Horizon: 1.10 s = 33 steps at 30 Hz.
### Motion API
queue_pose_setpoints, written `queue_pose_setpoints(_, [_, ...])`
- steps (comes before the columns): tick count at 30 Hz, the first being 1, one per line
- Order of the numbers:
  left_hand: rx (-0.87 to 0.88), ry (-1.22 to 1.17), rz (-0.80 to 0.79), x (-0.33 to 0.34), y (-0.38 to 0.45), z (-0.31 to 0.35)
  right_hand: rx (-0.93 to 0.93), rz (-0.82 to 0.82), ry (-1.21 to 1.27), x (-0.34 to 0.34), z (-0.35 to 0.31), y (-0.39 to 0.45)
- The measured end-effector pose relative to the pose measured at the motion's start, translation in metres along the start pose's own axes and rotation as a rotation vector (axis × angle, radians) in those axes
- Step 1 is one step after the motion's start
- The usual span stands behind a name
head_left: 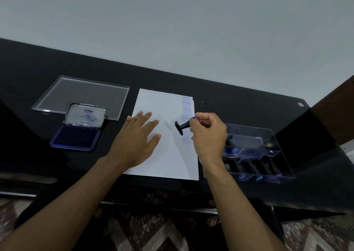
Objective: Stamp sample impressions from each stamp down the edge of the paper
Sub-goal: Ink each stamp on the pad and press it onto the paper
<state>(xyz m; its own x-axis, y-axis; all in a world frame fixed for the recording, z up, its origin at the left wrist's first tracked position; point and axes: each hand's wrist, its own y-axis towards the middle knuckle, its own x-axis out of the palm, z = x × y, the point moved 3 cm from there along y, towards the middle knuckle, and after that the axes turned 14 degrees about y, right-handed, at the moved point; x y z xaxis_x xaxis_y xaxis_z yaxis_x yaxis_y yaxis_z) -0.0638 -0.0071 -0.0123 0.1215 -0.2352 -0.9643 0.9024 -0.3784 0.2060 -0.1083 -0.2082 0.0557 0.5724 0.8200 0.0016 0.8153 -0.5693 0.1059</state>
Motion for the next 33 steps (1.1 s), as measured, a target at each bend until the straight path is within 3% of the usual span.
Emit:
queue_pose_setpoints(18, [-0.361, 0.118, 0.04, -0.049, -0.108, -0.164, -0.043, -0.372, -0.057, 0.16, -0.008, -0.083])
queue_pose_setpoints(25, [-0.425, 0.142, 0.026, -0.051, -0.134, -0.196, -0.21, -0.57, -0.206, 0.204, -0.012, -0.112])
queue_pose_setpoints(33, [-0.414, 0.178, 0.001, -0.046, -0.136, -0.202, -0.374, -0.684, -0.392, 0.226, -0.015, -0.124])
